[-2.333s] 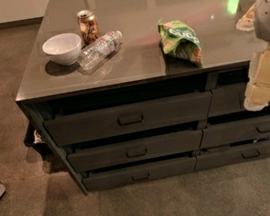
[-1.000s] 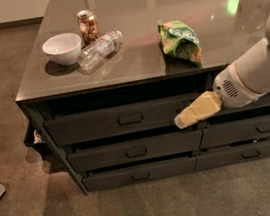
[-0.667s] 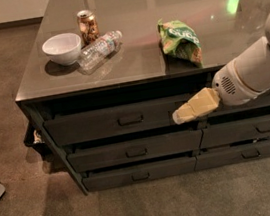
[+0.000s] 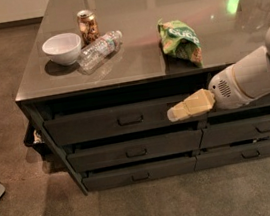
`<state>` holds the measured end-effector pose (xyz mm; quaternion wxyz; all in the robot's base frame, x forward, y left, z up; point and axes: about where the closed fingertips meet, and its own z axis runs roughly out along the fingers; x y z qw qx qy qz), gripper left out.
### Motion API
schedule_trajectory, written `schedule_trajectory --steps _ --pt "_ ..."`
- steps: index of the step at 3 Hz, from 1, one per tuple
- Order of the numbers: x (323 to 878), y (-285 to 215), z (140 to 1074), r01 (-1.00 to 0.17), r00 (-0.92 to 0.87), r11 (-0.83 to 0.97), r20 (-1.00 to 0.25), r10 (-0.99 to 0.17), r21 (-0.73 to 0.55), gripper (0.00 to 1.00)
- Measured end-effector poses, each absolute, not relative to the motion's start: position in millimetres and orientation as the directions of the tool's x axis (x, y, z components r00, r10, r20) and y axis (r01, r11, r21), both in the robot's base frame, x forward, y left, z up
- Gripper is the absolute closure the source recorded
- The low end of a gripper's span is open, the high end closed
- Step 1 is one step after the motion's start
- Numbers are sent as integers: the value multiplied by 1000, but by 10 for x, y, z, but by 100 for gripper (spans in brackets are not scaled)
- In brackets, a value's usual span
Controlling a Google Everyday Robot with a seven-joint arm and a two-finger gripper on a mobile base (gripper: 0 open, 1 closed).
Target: Open top drawer
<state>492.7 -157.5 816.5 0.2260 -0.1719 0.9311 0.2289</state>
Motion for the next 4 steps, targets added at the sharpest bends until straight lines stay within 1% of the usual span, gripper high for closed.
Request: schedule_trajectory --steps 1,2,3,4 --pt "5056 -1363 8044 -446 -808 792 -568 -157 416 0" --pt "5285 -1066 7980 -501 -756 731 -645 -110 463 0" --pt "5490 -787 7960 -552 -711 674 -699 -74 490 0" --pt "5675 -508 7861 -589 -685 633 -726 -62 502 0"
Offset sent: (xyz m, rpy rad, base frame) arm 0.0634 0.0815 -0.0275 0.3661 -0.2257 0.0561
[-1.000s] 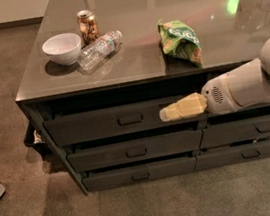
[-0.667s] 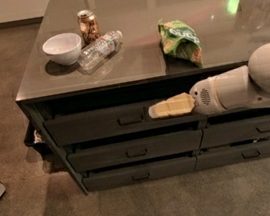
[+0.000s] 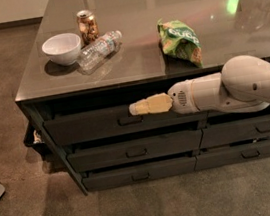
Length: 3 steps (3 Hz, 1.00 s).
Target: Open top drawer
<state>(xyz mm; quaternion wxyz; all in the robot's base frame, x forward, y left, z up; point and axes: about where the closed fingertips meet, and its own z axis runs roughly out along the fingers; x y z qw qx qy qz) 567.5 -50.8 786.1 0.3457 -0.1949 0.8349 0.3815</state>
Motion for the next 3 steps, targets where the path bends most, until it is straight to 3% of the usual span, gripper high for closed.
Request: schedule_trajectory --steps 1,3 --pt "5675 -508 7862 -589 -685 633 -726 -61 502 0" --pt "6103 -366 7973 -620 -590 606 -805 60 499 0"
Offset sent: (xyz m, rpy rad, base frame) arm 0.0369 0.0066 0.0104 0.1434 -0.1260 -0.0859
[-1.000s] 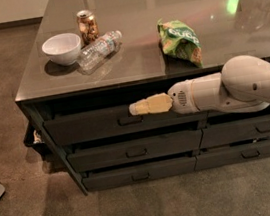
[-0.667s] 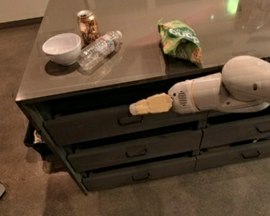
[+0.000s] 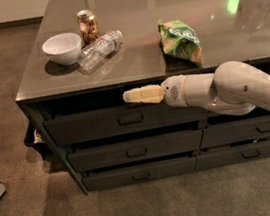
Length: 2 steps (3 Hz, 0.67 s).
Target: Open top drawer
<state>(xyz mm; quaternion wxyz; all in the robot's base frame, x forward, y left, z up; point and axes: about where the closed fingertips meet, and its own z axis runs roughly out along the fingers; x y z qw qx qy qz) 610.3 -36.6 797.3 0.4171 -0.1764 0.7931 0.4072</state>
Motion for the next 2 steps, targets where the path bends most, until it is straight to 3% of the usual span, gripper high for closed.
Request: schedule_trajectory --steps 2 --pt "6367 -264 7919 -632 -561 608 -825 70 481 0"
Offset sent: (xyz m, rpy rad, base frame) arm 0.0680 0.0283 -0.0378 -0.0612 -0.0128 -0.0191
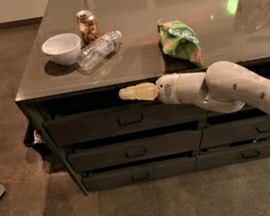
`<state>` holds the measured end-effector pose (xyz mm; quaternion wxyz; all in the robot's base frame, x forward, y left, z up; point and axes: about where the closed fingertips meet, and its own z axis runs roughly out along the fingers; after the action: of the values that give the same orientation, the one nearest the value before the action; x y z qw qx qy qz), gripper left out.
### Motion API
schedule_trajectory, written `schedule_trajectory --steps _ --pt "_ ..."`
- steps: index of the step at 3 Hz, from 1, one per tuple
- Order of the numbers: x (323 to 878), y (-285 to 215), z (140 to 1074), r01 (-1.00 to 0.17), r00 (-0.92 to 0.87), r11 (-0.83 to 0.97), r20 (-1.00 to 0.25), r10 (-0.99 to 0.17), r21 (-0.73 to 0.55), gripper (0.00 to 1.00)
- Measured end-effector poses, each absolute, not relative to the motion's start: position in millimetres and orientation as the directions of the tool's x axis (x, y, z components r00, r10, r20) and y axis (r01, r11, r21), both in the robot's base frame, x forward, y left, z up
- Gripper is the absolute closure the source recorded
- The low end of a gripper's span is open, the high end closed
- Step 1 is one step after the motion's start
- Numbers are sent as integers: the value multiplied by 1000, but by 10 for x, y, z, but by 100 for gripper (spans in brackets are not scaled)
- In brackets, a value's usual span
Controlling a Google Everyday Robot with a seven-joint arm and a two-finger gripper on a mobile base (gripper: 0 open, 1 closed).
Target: Open top drawer
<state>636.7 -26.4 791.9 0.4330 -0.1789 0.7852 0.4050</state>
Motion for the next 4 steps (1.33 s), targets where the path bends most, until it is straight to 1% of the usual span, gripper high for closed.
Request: schedule_trajectory --steps 1,2,4 --pt "6397 -225 7875 -629 -564 614 -823 61 477 0" --pt "6571 -99 7691 -619 -580 633 -814 31 465 0" --pt "6599 -14 7555 -611 -596 644 -803 8 460 0"
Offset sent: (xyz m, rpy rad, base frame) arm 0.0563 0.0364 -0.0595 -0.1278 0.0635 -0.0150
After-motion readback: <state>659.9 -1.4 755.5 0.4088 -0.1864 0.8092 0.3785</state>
